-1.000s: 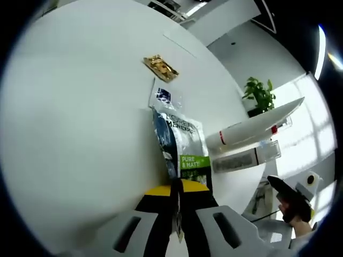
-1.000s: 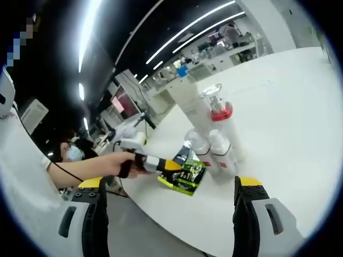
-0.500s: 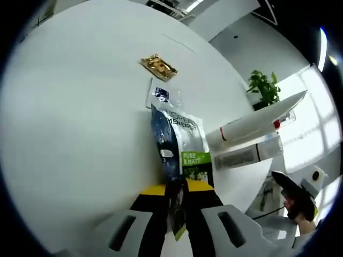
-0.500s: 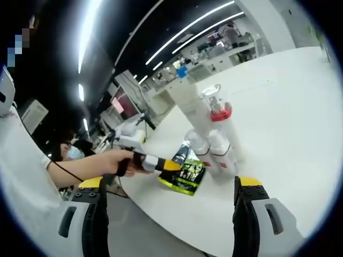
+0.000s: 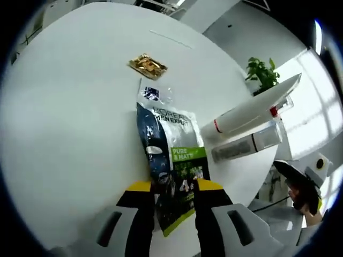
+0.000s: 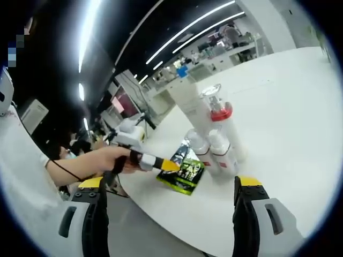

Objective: Arrange the skincare products in the storage area until every visible bottle or jar stands upright without overlapping.

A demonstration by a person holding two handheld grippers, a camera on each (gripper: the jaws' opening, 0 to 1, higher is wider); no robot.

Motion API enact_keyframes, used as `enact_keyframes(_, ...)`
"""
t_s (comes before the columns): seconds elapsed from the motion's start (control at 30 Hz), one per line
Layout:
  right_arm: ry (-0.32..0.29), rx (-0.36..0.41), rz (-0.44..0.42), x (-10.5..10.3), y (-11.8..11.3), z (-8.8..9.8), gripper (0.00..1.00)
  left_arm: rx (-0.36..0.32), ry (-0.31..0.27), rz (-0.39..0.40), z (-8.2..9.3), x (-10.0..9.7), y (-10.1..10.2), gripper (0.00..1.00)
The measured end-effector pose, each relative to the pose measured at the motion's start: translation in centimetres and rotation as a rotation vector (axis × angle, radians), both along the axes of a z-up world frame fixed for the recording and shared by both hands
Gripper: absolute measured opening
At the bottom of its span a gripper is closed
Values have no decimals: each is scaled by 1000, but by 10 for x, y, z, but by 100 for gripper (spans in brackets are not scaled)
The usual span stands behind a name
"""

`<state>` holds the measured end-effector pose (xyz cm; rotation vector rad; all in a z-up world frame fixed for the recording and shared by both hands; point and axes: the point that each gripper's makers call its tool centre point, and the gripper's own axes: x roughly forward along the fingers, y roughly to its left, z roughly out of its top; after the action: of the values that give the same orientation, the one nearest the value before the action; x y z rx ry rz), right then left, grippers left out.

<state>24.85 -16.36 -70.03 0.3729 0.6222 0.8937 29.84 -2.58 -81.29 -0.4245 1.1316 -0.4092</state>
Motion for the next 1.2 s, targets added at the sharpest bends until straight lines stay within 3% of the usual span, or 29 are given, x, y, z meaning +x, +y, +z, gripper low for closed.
enact_keyframes(0.37,-4,4,1,-1,1,2,98,86,-26,-63,2,-2,4,39)
enact_keyframes(0.8,-29,-7,-5,2,-4,3,98,142,-53,-73,10,-5,17,46)
enact_keyframes(1.2,-61,-32,8,2,-2,4,99,189,-85,-42,29,-28,37,55)
